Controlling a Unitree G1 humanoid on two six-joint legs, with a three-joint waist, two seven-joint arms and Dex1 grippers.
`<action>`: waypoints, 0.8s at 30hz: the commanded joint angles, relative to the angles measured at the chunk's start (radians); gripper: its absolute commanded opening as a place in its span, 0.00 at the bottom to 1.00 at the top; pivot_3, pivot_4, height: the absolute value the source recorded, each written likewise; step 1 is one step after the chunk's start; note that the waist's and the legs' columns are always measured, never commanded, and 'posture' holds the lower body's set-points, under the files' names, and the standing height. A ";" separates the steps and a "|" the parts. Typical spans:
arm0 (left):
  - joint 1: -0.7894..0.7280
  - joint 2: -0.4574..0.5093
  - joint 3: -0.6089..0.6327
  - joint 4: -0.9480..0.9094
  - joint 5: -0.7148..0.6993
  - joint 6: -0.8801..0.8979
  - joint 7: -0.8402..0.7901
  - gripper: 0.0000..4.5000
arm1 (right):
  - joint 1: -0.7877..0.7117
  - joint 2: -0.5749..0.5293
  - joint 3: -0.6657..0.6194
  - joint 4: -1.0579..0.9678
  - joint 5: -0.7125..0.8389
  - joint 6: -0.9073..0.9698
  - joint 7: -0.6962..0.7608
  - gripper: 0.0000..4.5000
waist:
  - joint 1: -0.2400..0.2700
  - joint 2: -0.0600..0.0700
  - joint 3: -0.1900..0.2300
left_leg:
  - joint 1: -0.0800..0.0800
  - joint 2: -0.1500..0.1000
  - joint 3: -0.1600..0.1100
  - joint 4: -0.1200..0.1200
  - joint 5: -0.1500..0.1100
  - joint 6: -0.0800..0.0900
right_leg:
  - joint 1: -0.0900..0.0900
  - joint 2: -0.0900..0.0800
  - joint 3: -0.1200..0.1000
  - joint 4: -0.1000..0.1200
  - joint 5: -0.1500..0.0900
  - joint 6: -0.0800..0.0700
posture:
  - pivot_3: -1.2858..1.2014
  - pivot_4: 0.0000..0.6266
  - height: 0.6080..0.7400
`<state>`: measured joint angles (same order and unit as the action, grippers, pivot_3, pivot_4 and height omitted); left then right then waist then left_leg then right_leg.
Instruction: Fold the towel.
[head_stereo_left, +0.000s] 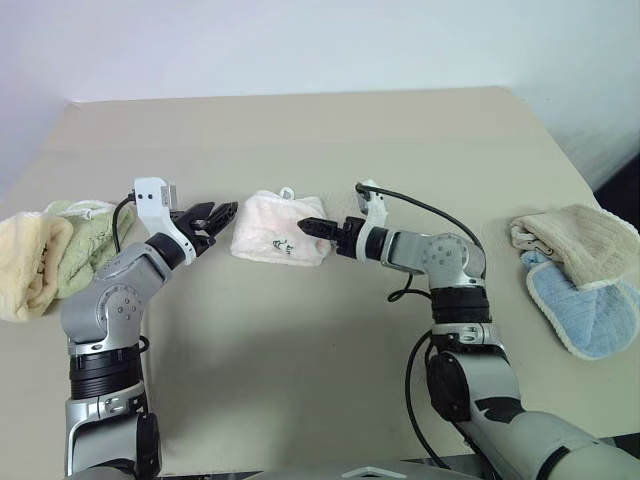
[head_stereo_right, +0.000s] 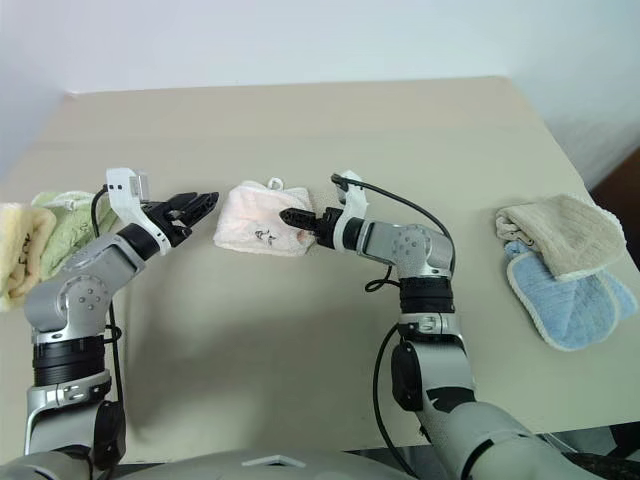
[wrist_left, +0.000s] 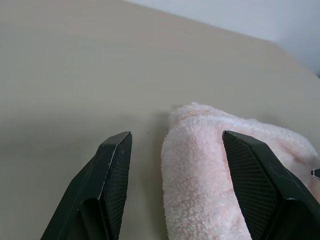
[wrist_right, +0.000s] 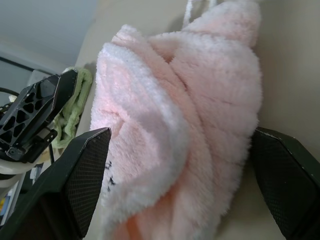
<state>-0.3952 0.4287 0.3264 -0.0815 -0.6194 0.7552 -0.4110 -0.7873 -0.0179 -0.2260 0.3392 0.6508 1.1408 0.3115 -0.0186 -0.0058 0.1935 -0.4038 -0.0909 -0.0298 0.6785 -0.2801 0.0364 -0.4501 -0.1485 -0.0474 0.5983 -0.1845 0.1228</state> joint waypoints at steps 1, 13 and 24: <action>-0.007 -0.002 0.002 -0.022 -0.001 -0.025 0.002 0.67 | -0.028 0.026 0.021 0.005 0.008 -0.001 0.015 1.00 | 0.000 0.000 0.000 | 0.000 0.000 0.000 0.000 0.000 0.000 | 0.000 0.000 0.000 0.000 0.000 0.000 | 0.52 0.24 0.91; -0.007 -0.017 -0.008 -0.023 0.006 -0.038 0.012 0.69 | -0.018 0.028 -0.003 -0.011 0.028 0.013 0.012 0.42 | 0.001 0.000 0.000 | -0.001 0.000 0.000 0.000 0.000 -0.001 | -0.001 0.000 0.000 0.000 0.000 0.000 | 0.52 0.24 0.91; -0.006 -0.021 -0.048 -0.012 0.012 -0.047 0.000 0.69 | 0.023 -0.009 -0.172 -0.188 0.125 0.038 -0.083 0.00 | 0.004 0.000 0.000 | -0.004 0.000 0.000 0.000 0.001 -0.001 | -0.005 0.000 0.000 0.001 0.000 0.000 | 0.52 0.24 0.91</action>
<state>-0.3950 0.4084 0.2863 -0.0798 -0.6131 0.7292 -0.4038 -0.7586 -0.0091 -0.3459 0.2320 0.7308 1.1746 0.2550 -0.0147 -0.0058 0.1935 -0.4080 -0.0911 -0.0297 0.6786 -0.2794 0.0356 -0.4553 -0.1486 -0.0471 0.5991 -0.1845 0.1228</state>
